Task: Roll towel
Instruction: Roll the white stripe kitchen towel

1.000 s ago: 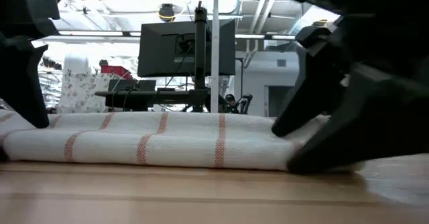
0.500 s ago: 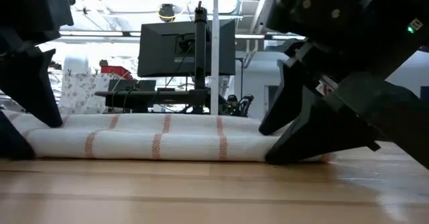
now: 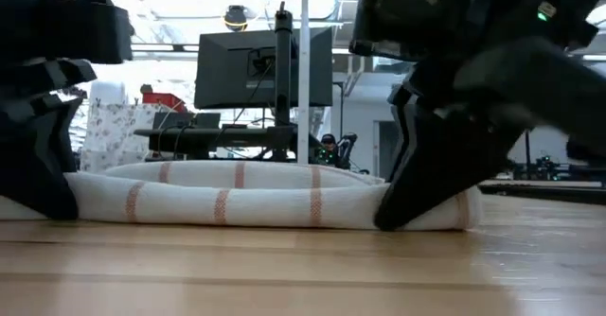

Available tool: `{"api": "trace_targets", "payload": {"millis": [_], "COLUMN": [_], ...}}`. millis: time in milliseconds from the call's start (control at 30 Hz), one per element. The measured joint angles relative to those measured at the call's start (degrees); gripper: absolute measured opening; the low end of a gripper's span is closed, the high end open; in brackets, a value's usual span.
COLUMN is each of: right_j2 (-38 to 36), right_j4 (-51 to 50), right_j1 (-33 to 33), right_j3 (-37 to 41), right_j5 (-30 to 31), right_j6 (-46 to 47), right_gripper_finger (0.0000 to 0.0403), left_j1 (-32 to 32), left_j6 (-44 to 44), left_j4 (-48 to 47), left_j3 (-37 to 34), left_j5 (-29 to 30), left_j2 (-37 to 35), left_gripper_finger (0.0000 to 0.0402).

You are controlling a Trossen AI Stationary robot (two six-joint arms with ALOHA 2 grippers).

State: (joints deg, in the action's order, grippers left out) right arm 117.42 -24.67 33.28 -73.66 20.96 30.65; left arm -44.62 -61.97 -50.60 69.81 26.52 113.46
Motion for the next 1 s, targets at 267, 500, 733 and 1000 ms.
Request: {"api": "trace_targets", "payload": {"millis": [267, 500, 733, 1000], "right_j2": [-6.1, -7.6, -7.4, -7.4], "right_j4": [0.2, 2.9, 5.6, 2.7], "right_j1": [-1.3, -4.1, -9.4, -14.1], "right_j3": [0.0, -0.1, 0.0, 0.0], "right_j5": [-15.6, -29.0, -40.7, -42.9], "right_j6": [2.6, 2.5, 2.1, 1.5], "right_gripper_finger": [0.0003, 0.0002, 0.0001, 0.0000], "left_j1": [0.9, 1.7, 5.5, 11.1], "left_j6": [1.0, -4.3, -8.0, -0.5], "left_j4": [11.3, 32.9, 48.6, 41.9], "left_j3": [-3.3, -17.6, -30.2, -31.9], "left_j5": [-16.7, -25.2, -32.6, -34.5], "left_j2": [-11.8, -18.4, -27.0, -34.2], "left_gripper_finger": [0.0002, 0.0001, 0.0000, 0.0000]}}
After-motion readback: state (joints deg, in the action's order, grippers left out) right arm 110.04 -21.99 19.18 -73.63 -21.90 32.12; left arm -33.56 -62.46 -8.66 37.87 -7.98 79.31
